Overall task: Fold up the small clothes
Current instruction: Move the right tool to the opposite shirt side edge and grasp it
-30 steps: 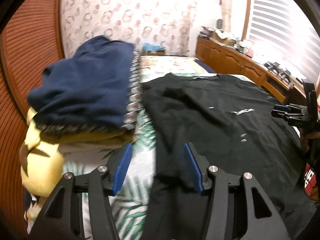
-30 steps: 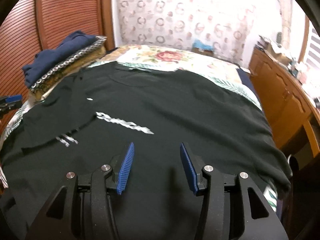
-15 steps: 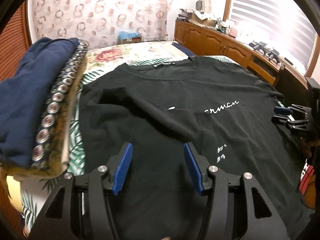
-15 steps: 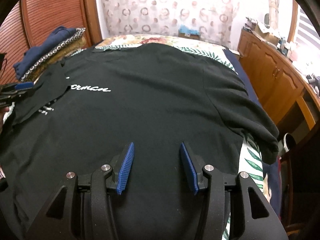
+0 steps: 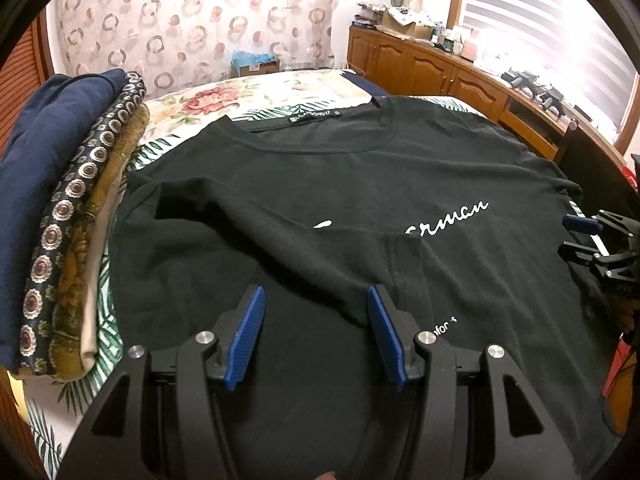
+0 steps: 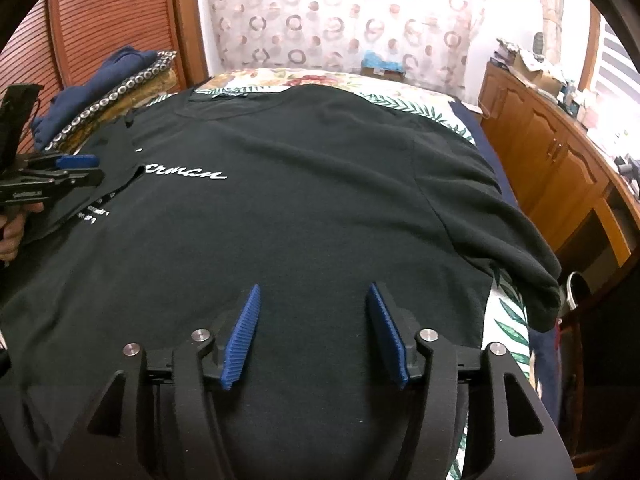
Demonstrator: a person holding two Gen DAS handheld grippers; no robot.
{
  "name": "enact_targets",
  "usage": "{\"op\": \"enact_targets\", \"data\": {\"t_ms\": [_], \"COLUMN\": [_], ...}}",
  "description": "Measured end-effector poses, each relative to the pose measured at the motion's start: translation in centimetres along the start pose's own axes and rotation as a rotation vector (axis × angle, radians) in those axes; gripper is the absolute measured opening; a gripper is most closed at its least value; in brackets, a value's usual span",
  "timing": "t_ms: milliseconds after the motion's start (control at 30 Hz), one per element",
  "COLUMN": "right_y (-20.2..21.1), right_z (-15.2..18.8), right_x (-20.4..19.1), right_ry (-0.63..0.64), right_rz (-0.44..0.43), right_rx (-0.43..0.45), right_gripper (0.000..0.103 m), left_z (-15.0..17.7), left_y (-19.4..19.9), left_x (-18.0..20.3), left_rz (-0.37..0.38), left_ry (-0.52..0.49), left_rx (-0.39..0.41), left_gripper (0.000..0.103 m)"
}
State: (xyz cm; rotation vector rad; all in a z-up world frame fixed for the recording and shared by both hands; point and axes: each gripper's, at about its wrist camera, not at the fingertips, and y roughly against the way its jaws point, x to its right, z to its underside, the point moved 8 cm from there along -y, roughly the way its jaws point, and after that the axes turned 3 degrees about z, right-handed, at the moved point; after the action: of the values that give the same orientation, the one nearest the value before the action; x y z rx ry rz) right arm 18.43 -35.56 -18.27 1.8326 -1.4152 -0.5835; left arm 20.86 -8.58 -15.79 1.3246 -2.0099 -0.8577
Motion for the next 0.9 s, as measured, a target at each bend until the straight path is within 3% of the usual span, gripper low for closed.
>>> {"op": "enact_targets", "data": {"t_ms": [267, 567, 900], "right_y": [1.1, 3.0, 0.7], "right_z": [-0.3, 0.0, 0.2], "right_x": [0.9, 10.3, 15.6], "right_ry": [-0.039, -0.175, -0.316], "right_rz": [0.014, 0.162, 0.122], "right_rx": [0.042, 0.080, 0.042], "right_gripper": [0.058, 0.056, 0.053], "left_z": [-0.1, -0.1, -0.1], "left_y": [-0.3, -0.4, -0.4], "left_x": [0.2, 0.3, 0.4], "left_rz": [-0.032, -0.035, -0.034], "left_ry": [-0.019, -0.023, -0.021], "left_rx": [0.017, 0.016, 0.017], "left_gripper": [0.053, 0.054, 0.055]}}
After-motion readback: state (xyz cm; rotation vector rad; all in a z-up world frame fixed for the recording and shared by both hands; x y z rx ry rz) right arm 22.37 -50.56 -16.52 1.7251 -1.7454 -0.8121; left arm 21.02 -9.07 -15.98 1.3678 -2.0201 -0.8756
